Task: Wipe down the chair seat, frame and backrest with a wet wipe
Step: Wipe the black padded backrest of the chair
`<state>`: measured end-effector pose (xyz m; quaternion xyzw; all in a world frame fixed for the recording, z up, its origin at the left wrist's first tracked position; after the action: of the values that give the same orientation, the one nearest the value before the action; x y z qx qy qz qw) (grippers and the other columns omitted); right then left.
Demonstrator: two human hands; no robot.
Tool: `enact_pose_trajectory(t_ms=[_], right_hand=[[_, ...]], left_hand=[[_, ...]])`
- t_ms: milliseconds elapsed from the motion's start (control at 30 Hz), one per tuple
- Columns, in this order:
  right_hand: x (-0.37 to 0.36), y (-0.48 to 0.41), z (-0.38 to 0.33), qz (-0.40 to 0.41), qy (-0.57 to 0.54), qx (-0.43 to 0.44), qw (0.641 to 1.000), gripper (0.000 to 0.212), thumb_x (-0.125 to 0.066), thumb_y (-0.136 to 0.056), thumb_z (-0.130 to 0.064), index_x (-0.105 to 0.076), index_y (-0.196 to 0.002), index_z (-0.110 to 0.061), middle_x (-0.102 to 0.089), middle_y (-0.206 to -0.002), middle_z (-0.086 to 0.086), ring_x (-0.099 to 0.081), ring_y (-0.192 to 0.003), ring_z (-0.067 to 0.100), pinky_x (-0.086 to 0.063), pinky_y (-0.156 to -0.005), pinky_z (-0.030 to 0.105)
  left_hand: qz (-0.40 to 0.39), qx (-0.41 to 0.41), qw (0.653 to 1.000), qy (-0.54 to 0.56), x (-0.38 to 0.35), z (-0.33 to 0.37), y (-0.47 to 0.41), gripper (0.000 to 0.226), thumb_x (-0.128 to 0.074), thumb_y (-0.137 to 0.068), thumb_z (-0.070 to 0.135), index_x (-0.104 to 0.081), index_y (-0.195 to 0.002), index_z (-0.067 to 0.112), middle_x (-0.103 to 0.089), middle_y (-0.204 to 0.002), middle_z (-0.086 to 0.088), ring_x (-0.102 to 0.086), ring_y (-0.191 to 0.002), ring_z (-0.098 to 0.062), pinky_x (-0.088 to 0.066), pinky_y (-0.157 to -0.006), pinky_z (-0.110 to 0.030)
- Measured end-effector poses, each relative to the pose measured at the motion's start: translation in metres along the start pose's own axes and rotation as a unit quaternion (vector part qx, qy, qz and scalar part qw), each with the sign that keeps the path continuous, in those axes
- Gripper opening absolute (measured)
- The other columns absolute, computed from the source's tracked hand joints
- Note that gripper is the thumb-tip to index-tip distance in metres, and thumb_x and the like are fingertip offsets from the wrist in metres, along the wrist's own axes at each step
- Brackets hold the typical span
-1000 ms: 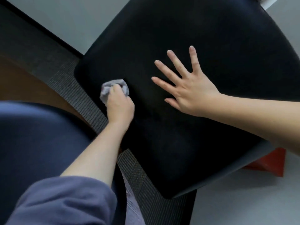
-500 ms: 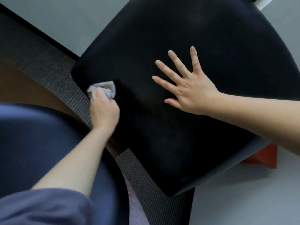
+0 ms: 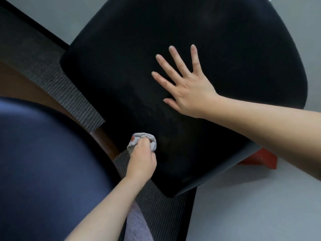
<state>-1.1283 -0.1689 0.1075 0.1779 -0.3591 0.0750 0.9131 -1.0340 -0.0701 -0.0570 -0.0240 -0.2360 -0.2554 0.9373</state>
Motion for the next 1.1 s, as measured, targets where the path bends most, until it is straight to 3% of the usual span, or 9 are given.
enact_pose_trajectory(t_ms=[100,167,233,300,433,600,767,867,1100], right_hand=[[-0.005,0.004,-0.039,-0.008,-0.013,0.035,0.999,0.067,-0.027,-0.096,-0.058,-0.017,-0.153,-0.025,0.001,-0.162,0.009,0.006,-0.147,0.038,0.007,-0.110,0.067],[-0.006,0.001,-0.048,-0.012,-0.013,0.027,0.999,0.066,-0.027,-0.096,-0.056,-0.017,-0.153,-0.025,0.001,-0.162,0.009,0.006,-0.147,0.036,0.009,-0.111,0.066],[-0.007,-0.004,-0.044,-0.011,-0.005,0.007,1.000,0.066,-0.026,-0.096,-0.056,-0.015,-0.153,-0.025,0.003,-0.162,0.009,0.008,-0.147,0.036,0.010,-0.111,0.066],[-0.011,-0.006,-0.044,-0.014,0.001,0.003,1.000,0.066,-0.024,-0.097,-0.057,-0.011,-0.154,-0.026,0.004,-0.162,0.009,0.009,-0.147,0.036,0.008,-0.111,0.066],[-0.016,-0.005,-0.045,-0.010,-0.002,0.011,1.000,0.067,-0.024,-0.097,-0.057,-0.011,-0.154,-0.025,0.004,-0.162,0.010,0.008,-0.147,0.038,0.004,-0.112,0.068],[-0.018,-0.006,-0.047,-0.005,0.005,0.019,1.000,0.068,-0.023,-0.097,-0.058,-0.010,-0.154,-0.024,0.006,-0.161,0.012,0.010,-0.146,0.040,0.004,-0.110,0.069],[-0.017,-0.006,-0.048,-0.002,0.007,0.021,1.000,0.069,-0.024,-0.097,-0.058,-0.011,-0.154,-0.023,0.006,-0.161,0.013,0.010,-0.146,0.041,0.003,-0.110,0.070],[-0.015,-0.006,-0.048,0.005,0.002,0.021,1.000,0.069,-0.025,-0.096,-0.057,-0.012,-0.154,-0.022,0.004,-0.161,0.013,0.009,-0.146,0.041,0.003,-0.110,0.071],[-0.011,-0.005,-0.048,0.012,0.006,0.023,1.000,0.068,-0.024,-0.097,-0.057,-0.013,-0.154,-0.022,0.002,-0.161,0.014,0.006,-0.146,0.042,0.002,-0.110,0.070]], left_hand=[[-0.049,-0.074,0.996,-0.029,-0.004,0.017,0.021,0.020,-0.048,-0.077,0.000,-0.036,-0.076,0.016,-0.035,-0.076,0.001,-0.045,-0.073,-0.022,-0.024,-0.069,-0.023],[-0.051,-0.068,0.996,-0.002,0.008,0.010,0.024,0.017,-0.046,-0.080,0.003,-0.036,-0.077,0.017,-0.039,-0.079,-0.002,-0.050,-0.076,-0.027,-0.028,-0.071,-0.024],[0.026,0.018,0.999,0.025,0.044,-0.017,-0.004,0.011,-0.043,-0.082,0.003,-0.040,-0.080,0.014,-0.048,-0.087,-0.011,-0.051,-0.083,-0.032,-0.039,-0.075,-0.036],[0.144,0.091,0.985,0.010,0.099,-0.050,-0.046,0.008,-0.041,-0.085,0.001,-0.045,-0.086,0.008,-0.052,-0.098,-0.019,-0.052,-0.091,-0.036,-0.038,-0.082,-0.044],[0.254,0.111,0.960,-0.032,0.194,-0.084,-0.117,0.019,-0.038,-0.080,-0.005,-0.047,-0.096,0.002,-0.049,-0.120,-0.026,-0.050,-0.107,-0.041,-0.035,-0.093,-0.043],[0.200,0.142,0.967,-0.066,0.190,-0.093,-0.154,0.026,-0.042,-0.083,-0.006,-0.044,-0.109,-0.002,-0.044,-0.126,-0.023,-0.049,-0.109,-0.039,-0.038,-0.085,-0.042],[0.133,0.087,0.987,-0.032,0.118,-0.093,-0.112,0.013,-0.040,-0.081,-0.004,-0.044,-0.092,-0.001,-0.051,-0.100,-0.029,-0.050,-0.086,-0.037,-0.029,-0.073,-0.039],[0.084,0.057,0.995,0.016,0.069,-0.075,-0.070,0.025,-0.045,-0.077,-0.009,-0.036,-0.081,0.013,-0.044,-0.087,-0.015,-0.039,-0.082,-0.024,-0.030,-0.073,-0.036],[0.013,0.031,0.998,0.047,0.009,-0.031,-0.004,0.038,-0.045,-0.074,-0.011,-0.029,-0.071,0.024,-0.028,-0.078,0.013,-0.024,-0.074,-0.008,-0.022,-0.069,-0.018]])
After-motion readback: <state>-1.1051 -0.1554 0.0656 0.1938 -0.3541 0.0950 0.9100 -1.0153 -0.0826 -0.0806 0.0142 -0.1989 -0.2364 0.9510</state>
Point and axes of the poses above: each hand's wrist, its own y-axis away from the middle knuckle, its own x-axis out of the back of the hand, z = x × y, the point moved 9 cm from there along -y, towards the middle knuckle
